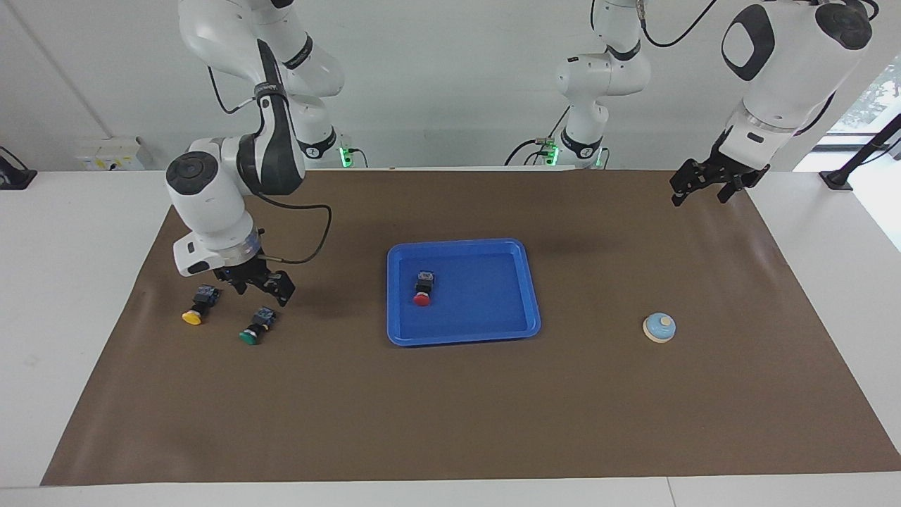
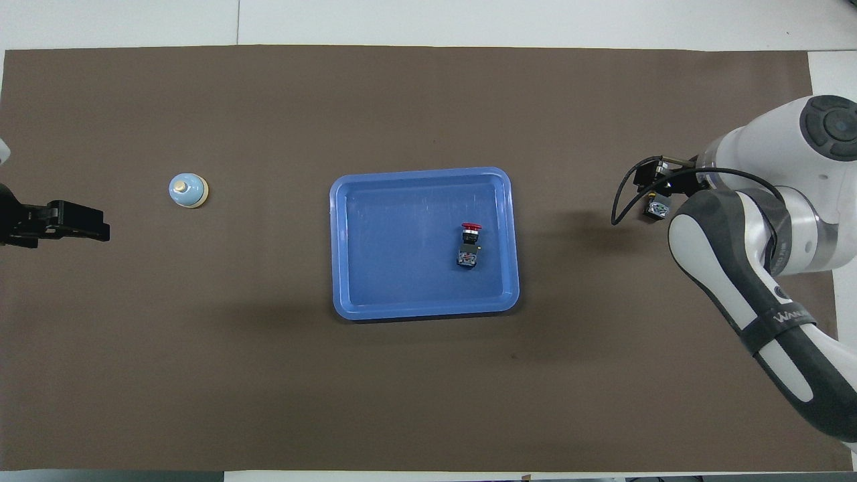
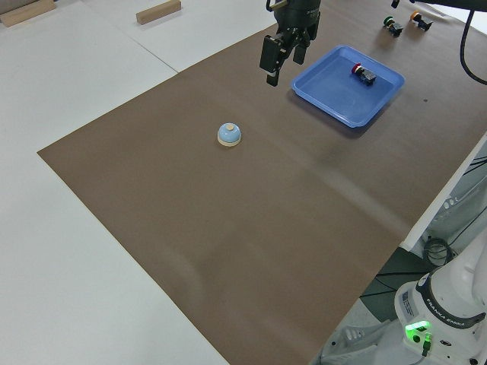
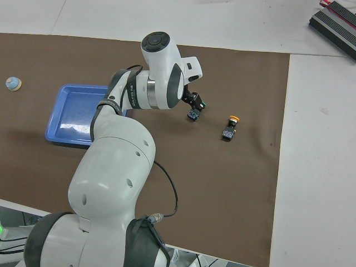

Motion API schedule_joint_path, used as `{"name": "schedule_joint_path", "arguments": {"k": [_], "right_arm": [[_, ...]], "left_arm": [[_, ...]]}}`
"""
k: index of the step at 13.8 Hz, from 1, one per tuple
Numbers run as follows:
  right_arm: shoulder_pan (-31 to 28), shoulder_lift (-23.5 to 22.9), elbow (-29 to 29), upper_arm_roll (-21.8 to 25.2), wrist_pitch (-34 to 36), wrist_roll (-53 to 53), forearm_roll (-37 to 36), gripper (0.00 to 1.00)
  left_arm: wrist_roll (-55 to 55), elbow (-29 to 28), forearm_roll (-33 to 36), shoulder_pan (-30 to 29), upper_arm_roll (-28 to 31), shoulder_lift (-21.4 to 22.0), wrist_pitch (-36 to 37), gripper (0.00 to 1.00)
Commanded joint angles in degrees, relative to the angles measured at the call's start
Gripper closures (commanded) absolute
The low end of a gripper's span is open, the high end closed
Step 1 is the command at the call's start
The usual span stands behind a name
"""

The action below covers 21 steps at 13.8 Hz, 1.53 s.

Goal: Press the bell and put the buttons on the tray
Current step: 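Grasp the green-capped button with the right gripper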

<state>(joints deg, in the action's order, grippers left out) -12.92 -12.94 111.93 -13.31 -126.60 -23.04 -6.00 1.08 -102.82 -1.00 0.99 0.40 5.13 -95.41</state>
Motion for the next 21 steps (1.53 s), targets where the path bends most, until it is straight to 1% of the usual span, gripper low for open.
{"name": "schedule_joint_path", "arguments": {"k": [1,5,8,9,11,12,13,14,15,16,19,21], "right_arm": [[-2.5,-1.4,3.5,-0.6,-5.7,0.8,-0.5,0.00],[-2.7,-5.1,3.8,-0.5,-10.0,0.5,-0.5,0.00],[-2.9,-6.4,3.9,-0.4,-12.1,0.6,-1.0,0.00],[-3.1,-6.7,3.9,-0.4,-12.5,0.6,-1.8,0.03],[-3.4,-7.2,3.9,-0.4,-12.9,0.6,-2.3,0.17],[-3.7,-7.4,3.9,-0.4,-13.0,0.5,-2.3,0.26],[-3.8,-7.5,3.9,-0.4,-13.6,0.5,-2.3,0.40],[-3.8,-7.5,4.0,-0.4,-13.8,0.5,-2.3,0.59],[-3.8,-7.5,4.0,-0.4,-13.9,0.5,-2.3,0.82],[-3.8,-7.5,3.9,-0.4,-13.8,0.6,-2.3,1.00],[-3.6,-7.5,3.6,-0.5,-13.0,0.8,-2.3,1.00],[-3.0,-7.4,2.3,-0.6,-11.1,0.9,-2.3,1.00]], "left_arm": [[0.1,-0.1,0.3,-0.1,0.0,0.6,0.1,0.00],[0.1,-0.1,0.3,-0.1,0.0,0.6,0.1,0.00],[0.1,-0.1,0.3,-0.1,0.0,0.6,0.1,0.00],[0.1,-0.1,0.3,-0.1,0.0,0.6,0.1,0.00],[0.1,-0.1,0.3,-0.1,0.0,0.6,0.1,0.00],[0.1,-0.1,0.3,-0.1,0.0,0.6,0.1,0.00],[0.1,-0.1,0.3,-0.1,0.0,0.6,0.1,0.00],[0.1,-0.1,0.3,-0.1,0.0,0.6,0.1,0.00],[0.1,-0.1,0.3,-0.1,0.0,0.6,0.1,0.00],[0.1,-0.1,0.3,-0.1,0.0,0.6,0.1,0.00],[0.1,-0.1,0.3,-0.1,0.0,0.6,0.1,0.00],[0.1,-0.1,0.3,-0.1,0.0,0.6,0.1,0.00]]}}
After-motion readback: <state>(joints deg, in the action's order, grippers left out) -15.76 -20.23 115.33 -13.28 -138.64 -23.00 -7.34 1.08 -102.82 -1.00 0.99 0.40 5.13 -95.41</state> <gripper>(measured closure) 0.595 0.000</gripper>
